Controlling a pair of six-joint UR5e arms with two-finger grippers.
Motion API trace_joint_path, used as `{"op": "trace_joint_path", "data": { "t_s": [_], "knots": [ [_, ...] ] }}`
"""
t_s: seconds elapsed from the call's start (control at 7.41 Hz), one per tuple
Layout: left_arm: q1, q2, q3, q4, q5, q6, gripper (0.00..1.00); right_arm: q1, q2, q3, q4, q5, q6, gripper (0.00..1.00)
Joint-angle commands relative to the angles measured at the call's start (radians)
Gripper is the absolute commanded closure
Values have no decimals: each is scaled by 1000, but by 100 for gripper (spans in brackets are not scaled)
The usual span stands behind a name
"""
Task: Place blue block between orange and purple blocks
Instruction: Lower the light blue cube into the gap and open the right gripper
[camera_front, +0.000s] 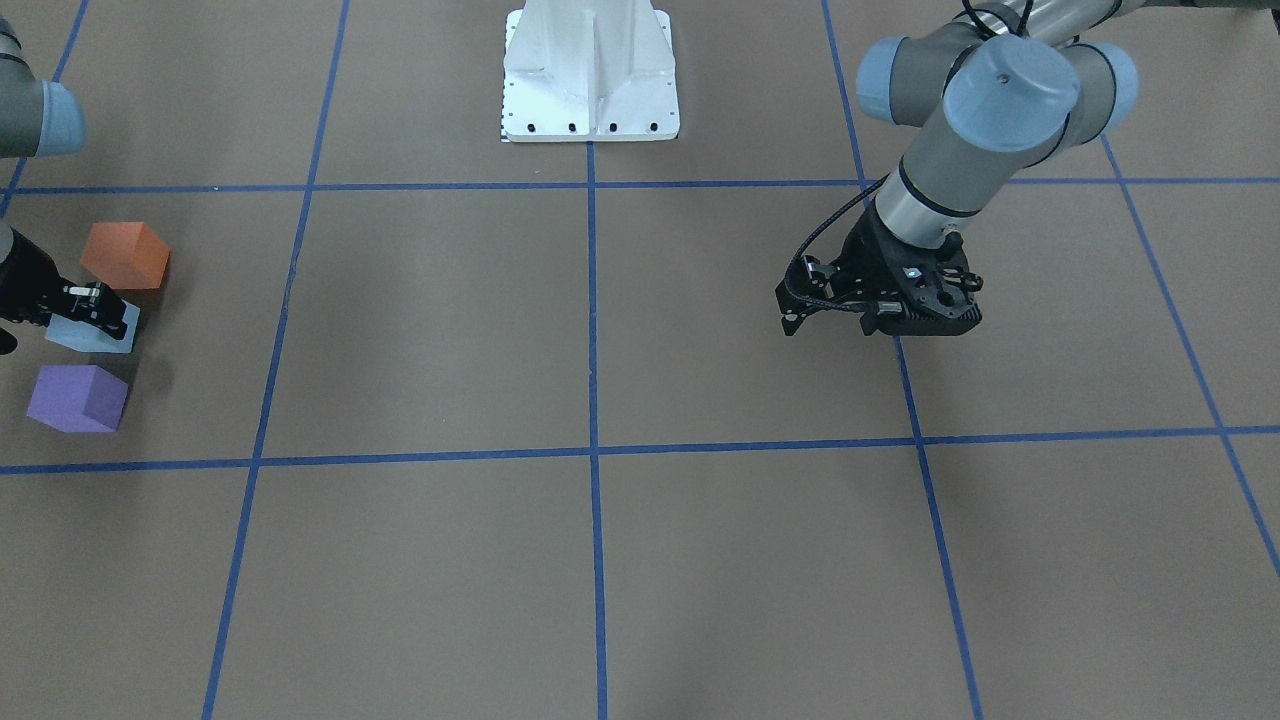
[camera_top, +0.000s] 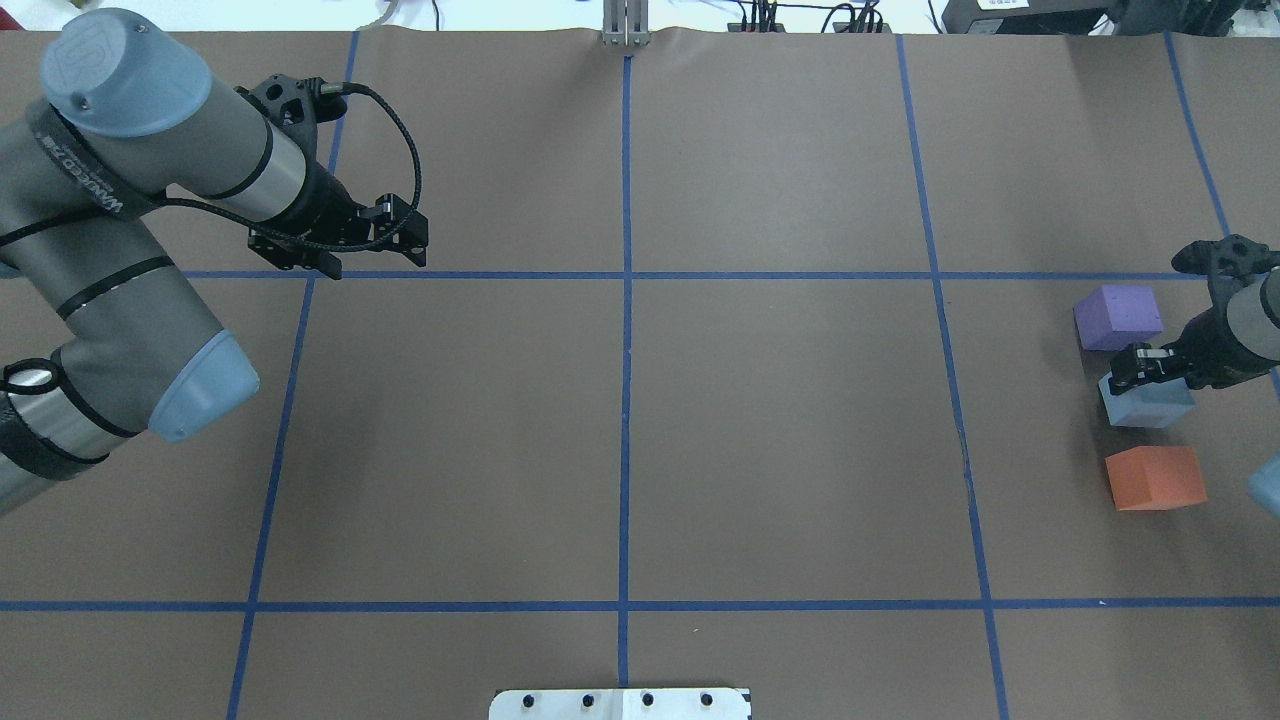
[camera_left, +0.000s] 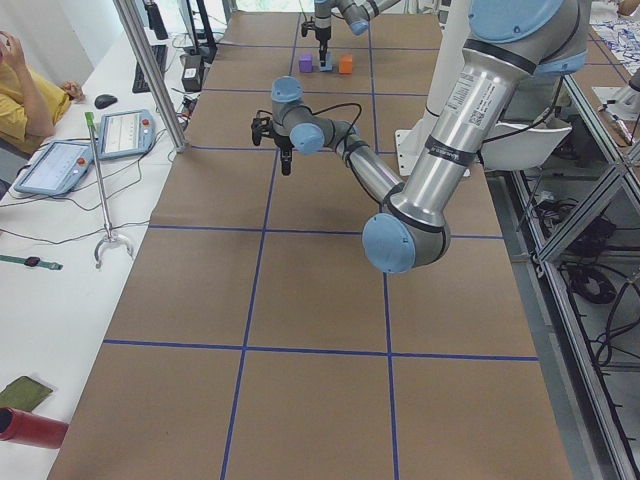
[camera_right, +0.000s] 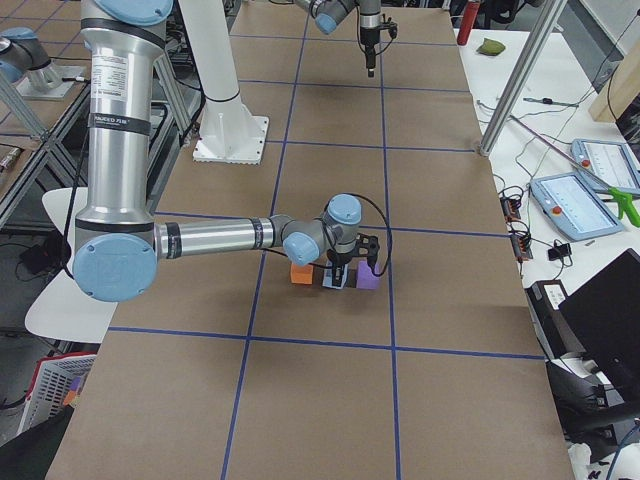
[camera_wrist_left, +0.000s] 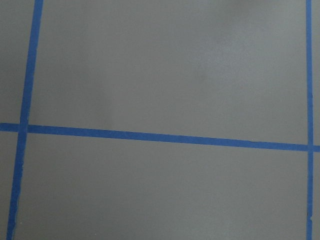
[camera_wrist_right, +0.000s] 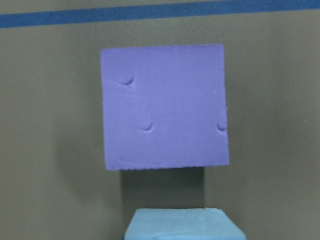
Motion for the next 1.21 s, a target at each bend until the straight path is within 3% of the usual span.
{"op": "trace_joint_path", "data": {
  "t_s": [0.0, 0.67, 1.08],
  "knots": [
    [0, -1, 1, 0, 0, -1, 0, 0, 2, -6, 30, 1, 0, 100],
    [0, -1, 1, 0, 0, -1, 0, 0, -6, -12, 86, -25, -9, 100],
    [0, -1, -1, 0, 0, -1, 0, -6, -3, -13, 87, -23, 0, 90]
  ]
}}
